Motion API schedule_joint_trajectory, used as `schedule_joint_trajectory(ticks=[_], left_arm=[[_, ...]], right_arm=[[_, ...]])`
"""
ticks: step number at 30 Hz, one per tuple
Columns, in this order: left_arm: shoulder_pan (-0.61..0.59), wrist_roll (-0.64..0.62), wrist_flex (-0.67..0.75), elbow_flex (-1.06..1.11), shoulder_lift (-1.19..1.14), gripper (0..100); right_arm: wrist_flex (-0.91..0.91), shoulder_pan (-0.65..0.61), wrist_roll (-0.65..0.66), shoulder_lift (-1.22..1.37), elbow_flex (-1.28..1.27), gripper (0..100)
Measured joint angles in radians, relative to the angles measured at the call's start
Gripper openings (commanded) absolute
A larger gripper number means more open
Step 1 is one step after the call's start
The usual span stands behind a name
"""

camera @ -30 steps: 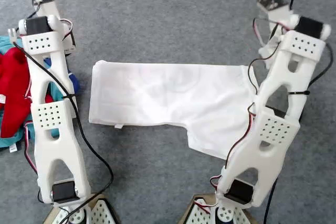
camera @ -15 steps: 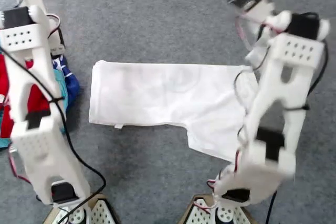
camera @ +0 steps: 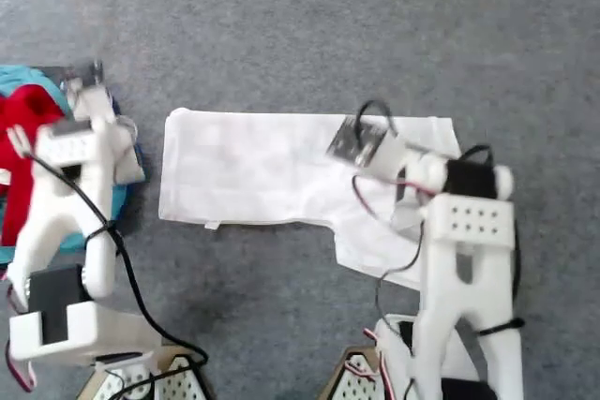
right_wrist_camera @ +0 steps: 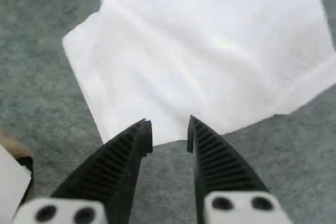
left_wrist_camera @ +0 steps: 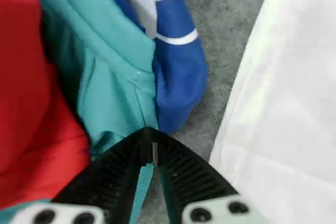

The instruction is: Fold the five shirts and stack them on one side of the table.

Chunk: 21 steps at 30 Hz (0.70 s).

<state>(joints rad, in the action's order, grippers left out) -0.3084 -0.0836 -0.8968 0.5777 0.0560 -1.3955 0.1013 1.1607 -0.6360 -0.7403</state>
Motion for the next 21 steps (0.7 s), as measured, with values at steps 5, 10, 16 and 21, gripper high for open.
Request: schedule_joint_trajectory(ticks=[5,10,16,21], left_arm=[[0.000,-0.035,0.178,0.129,0.015,3],[0.000,-0.041,0.212,0.130,0.015,3],[0.000,-0.041,0.227,0.133,0.015,3],[0.000,-0.041,0.227,0.133,0.015,3]], right_arm=[[0.097,-0.068,0.083,-0.021,-0.210,13.1],[0.184,-0.101,0.146,-0.021,-0.351,13.1],[0.206,-0.149,0.166,-0.021,-0.417,15.2],[0.212,-0.157,0.178,-0.021,-0.425,19.1]])
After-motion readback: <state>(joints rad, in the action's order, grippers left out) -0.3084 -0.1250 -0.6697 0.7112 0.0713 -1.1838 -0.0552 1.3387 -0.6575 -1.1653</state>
